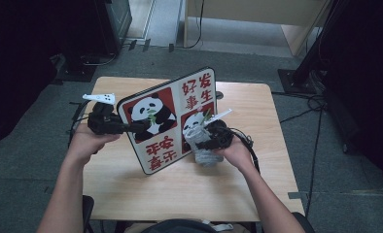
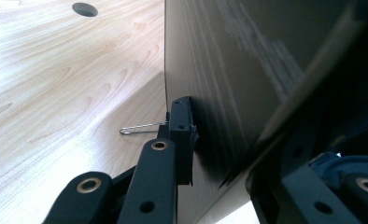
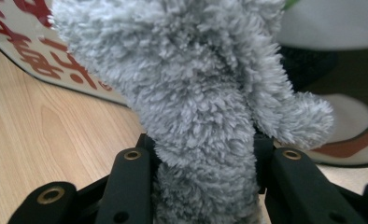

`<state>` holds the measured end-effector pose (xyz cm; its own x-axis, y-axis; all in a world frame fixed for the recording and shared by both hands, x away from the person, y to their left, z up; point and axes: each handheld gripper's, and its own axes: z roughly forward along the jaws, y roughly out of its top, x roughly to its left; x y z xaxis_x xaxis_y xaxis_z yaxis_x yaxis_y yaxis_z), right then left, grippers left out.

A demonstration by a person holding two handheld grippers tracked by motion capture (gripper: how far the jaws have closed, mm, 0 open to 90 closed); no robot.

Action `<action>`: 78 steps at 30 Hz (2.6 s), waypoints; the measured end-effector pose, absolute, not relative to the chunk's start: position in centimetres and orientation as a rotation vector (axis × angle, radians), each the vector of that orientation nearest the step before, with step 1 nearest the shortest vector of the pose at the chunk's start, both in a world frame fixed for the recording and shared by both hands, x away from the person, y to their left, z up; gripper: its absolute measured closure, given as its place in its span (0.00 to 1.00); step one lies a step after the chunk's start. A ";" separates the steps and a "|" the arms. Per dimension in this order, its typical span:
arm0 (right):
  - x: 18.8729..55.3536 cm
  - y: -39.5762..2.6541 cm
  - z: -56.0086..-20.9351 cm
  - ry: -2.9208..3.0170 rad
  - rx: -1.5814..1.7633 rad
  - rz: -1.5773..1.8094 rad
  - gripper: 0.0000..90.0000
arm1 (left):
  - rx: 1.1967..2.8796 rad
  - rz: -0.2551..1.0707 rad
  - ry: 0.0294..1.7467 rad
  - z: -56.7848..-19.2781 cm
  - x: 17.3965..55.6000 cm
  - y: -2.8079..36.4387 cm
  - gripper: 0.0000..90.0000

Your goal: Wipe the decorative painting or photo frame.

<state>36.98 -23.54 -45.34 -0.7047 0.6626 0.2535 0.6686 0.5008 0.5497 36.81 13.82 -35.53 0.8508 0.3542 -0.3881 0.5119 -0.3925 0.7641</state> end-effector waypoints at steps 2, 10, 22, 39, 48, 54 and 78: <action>36.9 -23.5 -45.8 -2.712 -1.200 -0.983 0.71 | 2.021 -0.198 0.635 -35.5 36.8 13.8 0.85; 36.6 -23.6 -47.0 -2.698 -1.200 -0.972 0.71 | 2.020 -0.198 0.634 -35.5 36.8 13.8 0.85; 36.2 -23.7 -45.4 -2.703 -1.173 -1.011 0.74 | 2.023 -0.201 0.650 -35.5 36.7 13.8 0.85; 37.0 -21.8 -34.8 -2.797 -1.051 -1.171 0.73 | 2.019 -0.206 0.651 -35.5 36.8 13.8 0.85; 37.9 -21.3 -31.0 -2.816 -1.033 -1.191 0.73 | 2.021 -0.216 0.648 -35.5 37.1 13.9 0.85; 38.4 -20.7 -28.3 -2.831 -1.014 -1.207 0.73 | 2.025 -0.217 0.652 -35.5 37.1 13.9 0.85; 40.4 -18.0 -24.6 -2.921 -0.954 -1.147 0.73 | 2.016 -0.212 0.642 -35.6 37.0 13.9 0.86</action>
<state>40.43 -18.01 -24.61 -0.8219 0.5640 0.0799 0.4676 0.5880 0.6600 37.01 13.92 -35.61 0.8457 0.3525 -0.4007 0.5217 -0.3883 0.7596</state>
